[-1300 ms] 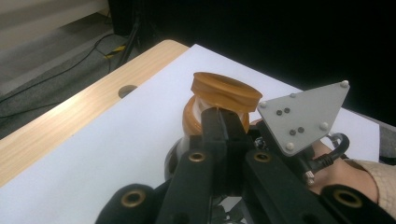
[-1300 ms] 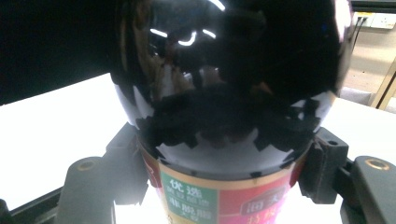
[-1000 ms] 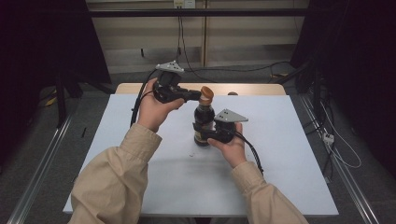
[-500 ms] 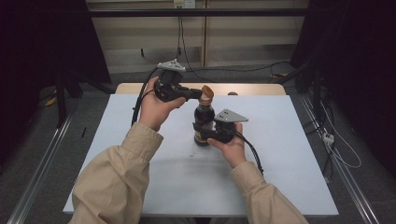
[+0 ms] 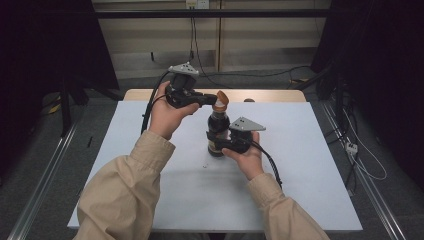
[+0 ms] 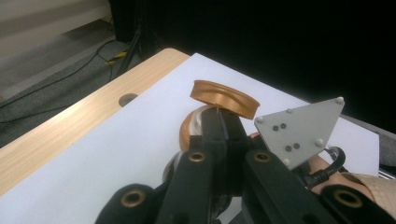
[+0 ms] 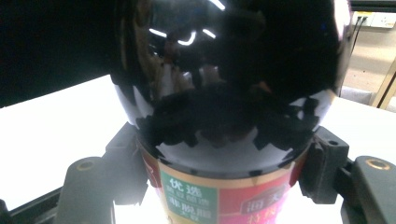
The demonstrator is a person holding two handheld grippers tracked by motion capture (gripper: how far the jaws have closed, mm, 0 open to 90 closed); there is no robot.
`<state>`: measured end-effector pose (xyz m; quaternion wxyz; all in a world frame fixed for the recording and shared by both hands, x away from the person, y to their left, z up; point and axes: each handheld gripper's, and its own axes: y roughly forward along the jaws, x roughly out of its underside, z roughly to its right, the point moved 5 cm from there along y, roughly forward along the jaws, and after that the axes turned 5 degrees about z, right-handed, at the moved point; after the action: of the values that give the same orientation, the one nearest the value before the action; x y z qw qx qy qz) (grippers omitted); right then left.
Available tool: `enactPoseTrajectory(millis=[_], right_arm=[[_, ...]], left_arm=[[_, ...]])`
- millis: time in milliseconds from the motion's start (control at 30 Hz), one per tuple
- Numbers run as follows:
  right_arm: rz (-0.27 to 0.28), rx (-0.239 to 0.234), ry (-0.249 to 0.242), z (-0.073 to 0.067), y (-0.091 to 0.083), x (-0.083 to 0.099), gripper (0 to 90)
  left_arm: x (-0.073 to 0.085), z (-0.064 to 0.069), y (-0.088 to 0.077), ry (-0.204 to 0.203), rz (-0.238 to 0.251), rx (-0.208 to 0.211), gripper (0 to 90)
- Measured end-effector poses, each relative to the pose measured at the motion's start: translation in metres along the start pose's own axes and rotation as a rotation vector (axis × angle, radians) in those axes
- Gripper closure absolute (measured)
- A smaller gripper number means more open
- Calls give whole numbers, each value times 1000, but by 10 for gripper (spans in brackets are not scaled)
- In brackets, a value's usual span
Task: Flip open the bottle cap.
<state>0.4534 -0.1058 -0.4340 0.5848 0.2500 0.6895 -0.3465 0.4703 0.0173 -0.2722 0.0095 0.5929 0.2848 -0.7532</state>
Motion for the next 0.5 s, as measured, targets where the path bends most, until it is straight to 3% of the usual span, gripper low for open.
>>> enactPoseTrajectory(millis=[500], right_arm=[[-2,3,0,0,0,0,305]], left_arm=[[-1,1,0,3,5,-1,900]])
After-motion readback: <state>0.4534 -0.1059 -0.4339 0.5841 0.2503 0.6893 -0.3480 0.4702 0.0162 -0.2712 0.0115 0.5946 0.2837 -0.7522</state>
